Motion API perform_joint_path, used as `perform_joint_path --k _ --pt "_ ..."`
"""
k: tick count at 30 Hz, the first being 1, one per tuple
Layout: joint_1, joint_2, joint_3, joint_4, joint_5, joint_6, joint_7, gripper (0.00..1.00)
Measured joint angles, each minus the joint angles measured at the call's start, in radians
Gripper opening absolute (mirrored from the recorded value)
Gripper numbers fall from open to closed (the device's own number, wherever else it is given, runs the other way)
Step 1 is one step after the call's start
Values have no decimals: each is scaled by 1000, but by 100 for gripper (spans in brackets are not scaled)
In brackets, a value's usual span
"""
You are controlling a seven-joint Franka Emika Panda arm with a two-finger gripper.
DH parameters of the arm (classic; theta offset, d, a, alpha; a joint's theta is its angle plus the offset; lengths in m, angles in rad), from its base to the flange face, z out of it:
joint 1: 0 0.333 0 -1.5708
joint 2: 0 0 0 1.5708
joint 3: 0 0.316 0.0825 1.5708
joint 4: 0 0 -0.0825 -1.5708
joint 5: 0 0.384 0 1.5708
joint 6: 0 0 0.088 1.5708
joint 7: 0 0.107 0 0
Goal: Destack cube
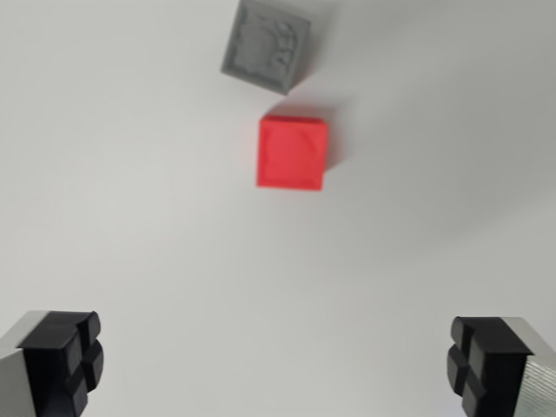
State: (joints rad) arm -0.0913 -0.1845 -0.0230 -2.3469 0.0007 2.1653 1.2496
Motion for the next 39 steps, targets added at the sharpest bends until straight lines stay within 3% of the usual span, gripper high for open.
perform_joint_path --k 39 --pt "0 -7 0 12 0 -19 0 100"
